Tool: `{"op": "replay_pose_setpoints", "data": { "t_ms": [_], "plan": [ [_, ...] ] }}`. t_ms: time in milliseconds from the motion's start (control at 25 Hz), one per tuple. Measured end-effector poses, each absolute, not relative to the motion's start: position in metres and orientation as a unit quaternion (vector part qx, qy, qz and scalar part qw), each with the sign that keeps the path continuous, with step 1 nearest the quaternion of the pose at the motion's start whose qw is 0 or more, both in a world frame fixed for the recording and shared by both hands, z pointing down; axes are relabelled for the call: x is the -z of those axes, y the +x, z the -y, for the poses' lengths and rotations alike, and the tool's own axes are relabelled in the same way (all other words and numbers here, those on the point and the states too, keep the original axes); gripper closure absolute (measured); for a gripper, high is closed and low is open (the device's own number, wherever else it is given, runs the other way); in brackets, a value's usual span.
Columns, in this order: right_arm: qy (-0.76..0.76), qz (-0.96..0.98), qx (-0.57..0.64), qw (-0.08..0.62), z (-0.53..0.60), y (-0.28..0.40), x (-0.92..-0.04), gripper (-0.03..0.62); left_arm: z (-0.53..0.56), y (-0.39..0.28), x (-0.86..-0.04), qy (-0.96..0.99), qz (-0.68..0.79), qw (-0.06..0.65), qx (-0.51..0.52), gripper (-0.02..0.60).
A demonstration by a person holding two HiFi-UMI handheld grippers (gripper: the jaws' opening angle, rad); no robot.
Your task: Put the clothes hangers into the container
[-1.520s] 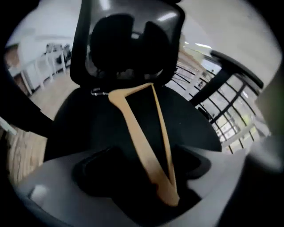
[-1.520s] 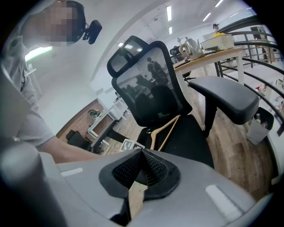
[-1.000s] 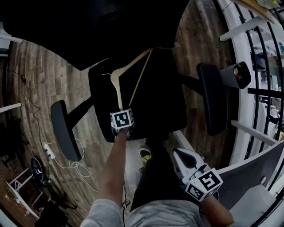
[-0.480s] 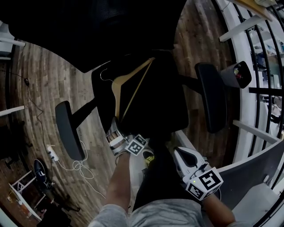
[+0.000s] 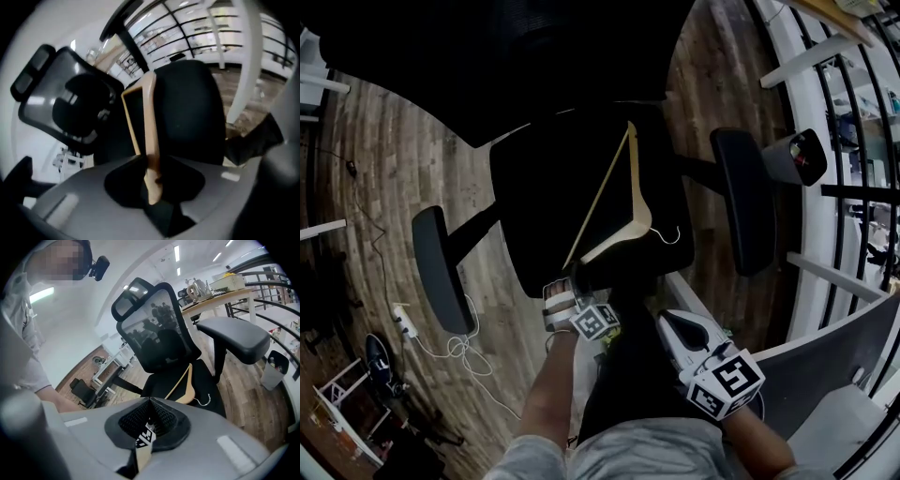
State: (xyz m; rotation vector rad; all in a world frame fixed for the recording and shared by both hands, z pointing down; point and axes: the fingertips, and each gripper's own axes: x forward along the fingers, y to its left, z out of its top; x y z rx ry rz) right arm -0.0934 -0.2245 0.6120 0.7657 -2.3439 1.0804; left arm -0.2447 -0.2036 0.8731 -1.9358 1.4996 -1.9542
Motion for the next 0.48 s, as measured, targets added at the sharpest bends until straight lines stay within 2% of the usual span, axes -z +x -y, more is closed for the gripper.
{"op": "replay_pose_setpoints", "data": {
  "t_ms": [40,80,160,280,360,400,480],
  "plan": [
    [0.279,0.848,-0.392,0.223,0.225,-0.093,-0.612,0.595,0.207,-0.256,-0.875,-0.599,-0.504,-0.037,0.622,0.488],
    [0.281,0.847,-0.393,0.223,0.226,-0.091,-0.612,0.595,0.212,-0.261,-0.874,-0.588,-0.522,-0.062,0.615,0.484],
    [0.284,0.846,-0.394,0.222,0.228,-0.088,-0.611,0.595,0.227,-0.254,-0.868,-0.598,-0.535,-0.066,0.594,0.42],
    [0.289,0.842,-0.399,0.22,0.231,-0.082,-0.617,0.595,0.254,-0.227,-0.867,-0.636,-0.513,-0.047,0.575,0.36],
    [0.293,0.838,-0.404,0.221,0.231,-0.077,-0.621,0.595,0.263,-0.216,-0.883,-0.643,-0.481,-0.075,0.592,0.308],
    [0.294,0.836,-0.406,0.222,0.232,-0.076,-0.622,0.595,0.265,-0.215,-0.891,-0.643,-0.469,-0.102,0.597,0.305],
    [0.298,0.833,-0.41,0.222,0.235,-0.073,-0.625,0.595,0.265,-0.215,-0.903,-0.647,-0.448,-0.165,0.594,0.364]
  ]
}}
